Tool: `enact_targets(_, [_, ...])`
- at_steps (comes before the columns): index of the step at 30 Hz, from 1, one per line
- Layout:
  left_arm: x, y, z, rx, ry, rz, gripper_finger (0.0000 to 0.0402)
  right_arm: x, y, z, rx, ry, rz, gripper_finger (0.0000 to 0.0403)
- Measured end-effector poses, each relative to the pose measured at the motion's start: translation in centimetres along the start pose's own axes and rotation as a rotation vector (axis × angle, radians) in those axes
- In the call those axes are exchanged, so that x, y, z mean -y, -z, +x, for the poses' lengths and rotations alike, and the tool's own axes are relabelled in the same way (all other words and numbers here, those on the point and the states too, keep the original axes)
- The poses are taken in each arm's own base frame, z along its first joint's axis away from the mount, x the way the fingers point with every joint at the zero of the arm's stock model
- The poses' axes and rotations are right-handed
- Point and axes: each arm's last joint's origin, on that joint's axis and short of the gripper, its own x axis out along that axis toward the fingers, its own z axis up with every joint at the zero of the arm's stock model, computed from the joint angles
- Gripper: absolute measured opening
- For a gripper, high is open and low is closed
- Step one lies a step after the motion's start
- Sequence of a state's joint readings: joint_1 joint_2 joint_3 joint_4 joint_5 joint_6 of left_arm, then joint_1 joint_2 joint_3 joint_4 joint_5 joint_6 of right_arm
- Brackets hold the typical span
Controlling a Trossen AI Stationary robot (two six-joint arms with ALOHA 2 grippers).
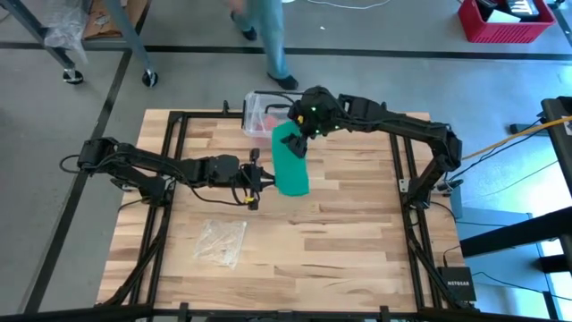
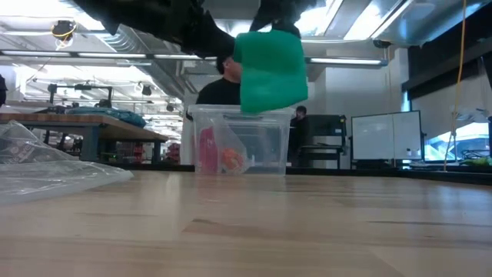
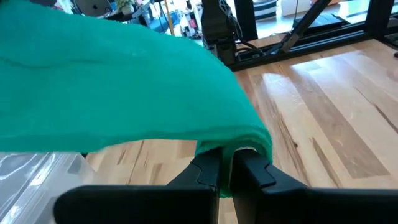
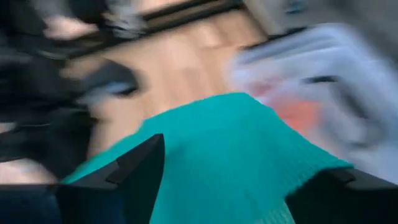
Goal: Roll bandage
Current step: Roll the green bandage
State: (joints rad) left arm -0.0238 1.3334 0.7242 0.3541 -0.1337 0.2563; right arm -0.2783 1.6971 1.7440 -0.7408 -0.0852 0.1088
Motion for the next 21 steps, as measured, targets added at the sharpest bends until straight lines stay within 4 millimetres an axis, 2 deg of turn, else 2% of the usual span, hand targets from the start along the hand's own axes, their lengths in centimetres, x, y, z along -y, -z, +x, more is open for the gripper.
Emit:
enact_targets(2, [0.0, 0.0, 0.0, 0.000, 0.000, 0.003, 0.0010, 0.1, 0.0, -0.1, -0.011, -0.118, 0.012, 0.0285])
enact_targets(3, [0.0, 0.0, 0.0, 0.000, 0.000, 0.004, 0.0010, 0.2, -0.1, -0.1, -0.004, -0.123, 0.002, 0.0285])
enact_targets(7, [0.0, 0.0, 0.0, 0.000, 0.000, -0.002, 0.0011, 0.7, -0.7, -1.1, 0.063, 0.077, 0.022, 0.0285])
enact_targets(9, [0.0, 0.0, 0.0, -0.001, -0.001, -0.003, 0.0011, 0.8, -1.3, -2.4, 0.061, 0.083, 0.042, 0.0285])
enact_targets(16, [0.0, 0.1, 0.0, -0.009, 0.001, 0.002, 0.0011, 0.3, -0.8, -6.2, -0.156, 0.026, 0.054, 0.0285])
enact_targets(21, [0.0, 0.1, 0.0, -0.009, 0.001, -0.001, 0.0011, 0.1, 0.3, -7.4, -0.285, -0.014, 0.025, 0.0285])
